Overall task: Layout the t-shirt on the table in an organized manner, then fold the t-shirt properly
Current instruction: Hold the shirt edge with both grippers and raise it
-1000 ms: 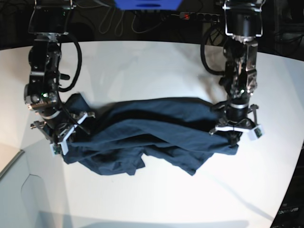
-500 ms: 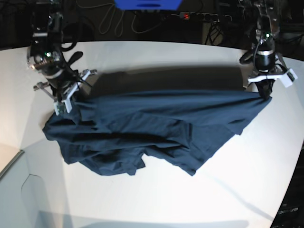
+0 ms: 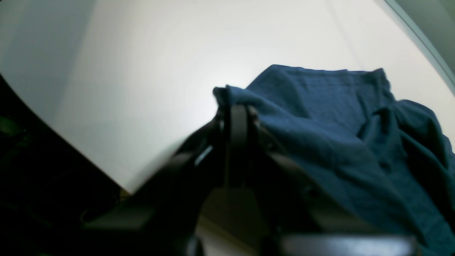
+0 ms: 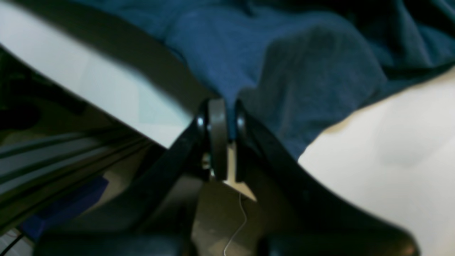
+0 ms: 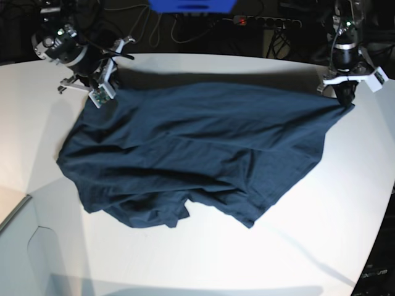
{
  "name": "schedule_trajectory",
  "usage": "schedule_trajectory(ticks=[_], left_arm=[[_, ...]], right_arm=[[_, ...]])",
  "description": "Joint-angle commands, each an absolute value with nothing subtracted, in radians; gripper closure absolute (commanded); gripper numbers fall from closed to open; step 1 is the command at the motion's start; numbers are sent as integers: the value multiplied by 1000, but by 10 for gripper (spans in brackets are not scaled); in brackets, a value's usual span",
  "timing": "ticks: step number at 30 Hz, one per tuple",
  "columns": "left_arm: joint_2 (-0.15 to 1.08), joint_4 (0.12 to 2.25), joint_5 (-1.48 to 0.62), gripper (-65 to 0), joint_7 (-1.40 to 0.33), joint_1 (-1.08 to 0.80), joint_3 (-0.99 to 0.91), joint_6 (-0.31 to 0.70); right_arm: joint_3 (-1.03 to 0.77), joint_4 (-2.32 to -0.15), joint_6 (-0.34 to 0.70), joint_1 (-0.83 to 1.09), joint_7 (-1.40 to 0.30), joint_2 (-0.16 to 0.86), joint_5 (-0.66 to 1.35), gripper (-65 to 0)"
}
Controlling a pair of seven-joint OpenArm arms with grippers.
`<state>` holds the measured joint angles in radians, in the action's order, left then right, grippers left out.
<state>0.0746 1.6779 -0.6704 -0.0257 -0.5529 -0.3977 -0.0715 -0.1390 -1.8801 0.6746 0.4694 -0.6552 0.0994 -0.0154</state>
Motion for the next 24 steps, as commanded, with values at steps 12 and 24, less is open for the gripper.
schedule_trajectory(ticks=[12, 24], left_arm=[[130, 1557, -664, 0, -8, -377, -384, -65], [143, 1506, -665, 0, 1, -363, -338, -65]], right_arm=[[-139, -1739, 698, 443, -647, 62, -7, 0], [-196, -1794, 698, 467, -676, 61, -5, -315]])
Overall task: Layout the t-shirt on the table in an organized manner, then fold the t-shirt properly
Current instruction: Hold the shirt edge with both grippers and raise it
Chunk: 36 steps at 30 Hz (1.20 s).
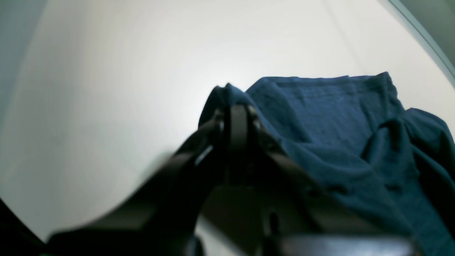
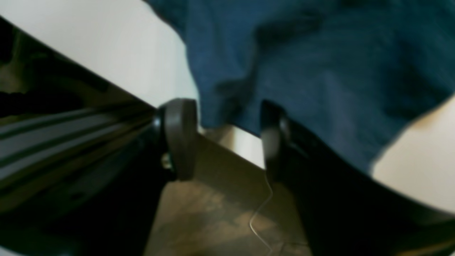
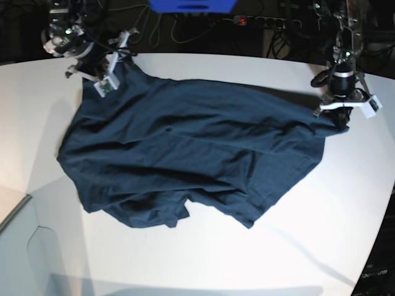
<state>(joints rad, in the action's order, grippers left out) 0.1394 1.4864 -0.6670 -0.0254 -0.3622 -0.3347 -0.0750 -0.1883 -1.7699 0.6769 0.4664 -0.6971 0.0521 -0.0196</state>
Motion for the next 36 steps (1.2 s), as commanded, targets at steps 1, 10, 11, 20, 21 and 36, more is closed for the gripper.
schedule_trajectory(ticks=[1, 10, 11, 20, 21, 36], left_arm=[[137, 1506, -665, 0, 1, -366, -338, -65], [131, 1509, -665, 0, 1, -375, -338, -65], [131, 1509, -665, 0, 1, -375, -338, -65], [131, 1503, -665, 0, 1, -366, -338, -65], [131, 1503, -665, 0, 1, -366, -338, -65], [140, 1498, -665, 0, 1, -375, -337, -65]], right_arm=[[-220, -1822, 698, 475, -674, 59, -5, -319], [-440, -1771, 698, 343, -682, 59, -2, -322], [-450, -1736, 698, 320, -682, 61, -2, -322], [-464, -1521, 698, 209, -673, 64, -5, -322], [-464, -1503, 698, 203, -673, 64, -5, -322], [-464, -1481, 698, 249, -671, 65, -2, -7]])
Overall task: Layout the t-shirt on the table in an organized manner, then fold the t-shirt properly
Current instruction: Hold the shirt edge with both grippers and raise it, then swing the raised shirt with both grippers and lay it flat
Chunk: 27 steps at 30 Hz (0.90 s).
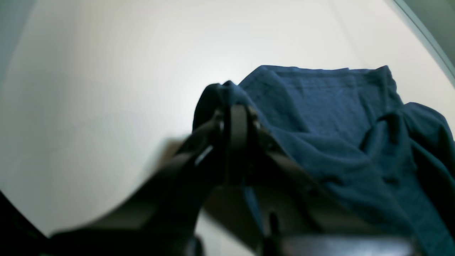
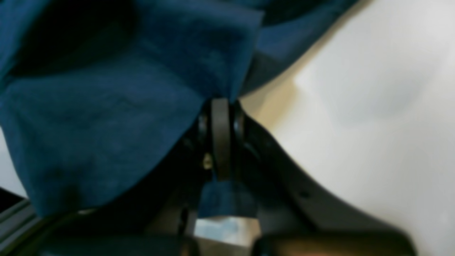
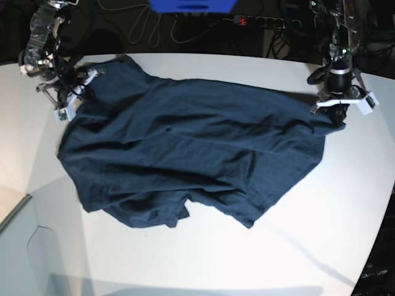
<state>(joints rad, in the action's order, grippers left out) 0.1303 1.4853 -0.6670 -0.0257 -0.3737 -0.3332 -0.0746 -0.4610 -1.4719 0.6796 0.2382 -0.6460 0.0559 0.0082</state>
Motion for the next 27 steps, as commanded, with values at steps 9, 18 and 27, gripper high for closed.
schedule_trajectory(ticks=[9, 18, 27], left_arm=[[156, 1509, -633, 0, -8, -317, -328, -65], [203, 1471, -429, 0, -28, 4, -217, -67], [217, 1193, -427, 0, -151, 539, -107, -67]], right_arm=[[-456, -1741, 698, 206, -676, 73, -2, 0], [-410, -1604, 698, -200, -782, 122, -7, 0], [-265, -1241, 654, -734, -762, 205, -5, 0]])
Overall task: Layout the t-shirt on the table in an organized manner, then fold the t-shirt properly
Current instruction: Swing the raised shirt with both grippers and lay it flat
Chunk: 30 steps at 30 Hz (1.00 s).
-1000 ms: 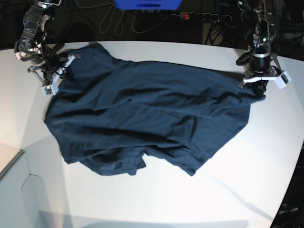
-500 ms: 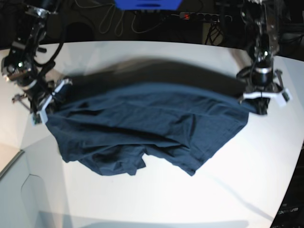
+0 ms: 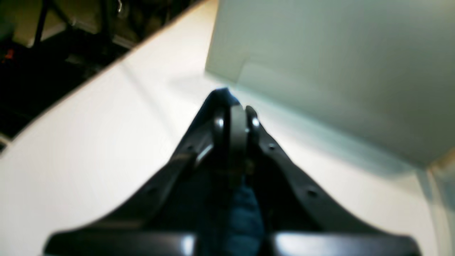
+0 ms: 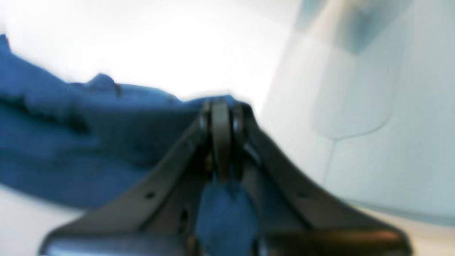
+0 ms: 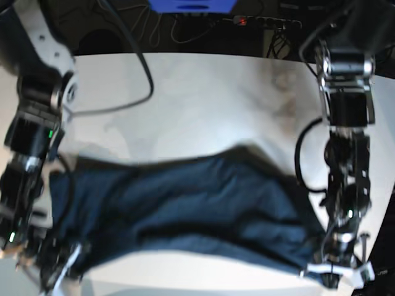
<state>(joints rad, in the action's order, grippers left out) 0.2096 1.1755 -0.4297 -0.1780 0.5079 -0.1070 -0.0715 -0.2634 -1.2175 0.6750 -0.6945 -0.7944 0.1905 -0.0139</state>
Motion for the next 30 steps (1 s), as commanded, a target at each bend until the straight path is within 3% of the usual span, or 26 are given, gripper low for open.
schedule_trajectory(ticks=[1, 7, 16, 22, 30], left_arm=[[217, 1171, -427, 0, -151, 581, -93, -67], [217, 1052, -426, 0, -151, 851, -61, -67], [217, 931, -427, 0, -145, 1113, -61, -65], [251, 1052, -433, 0, -151, 990, -61, -65], [278, 1342, -435, 0, -153, 595, -73, -65]], right_arm=[[-257, -1205, 648, -785, -748, 206, -5, 0], [-248, -1030, 590, -1086, -642, 206, -7, 0], [-251, -921, 484, -1291, -509, 206, -7, 0], [-255, -1017, 487, -1176, -515, 231, -2, 0], [-257, -1356, 489, -727, -515, 186, 1, 0]])
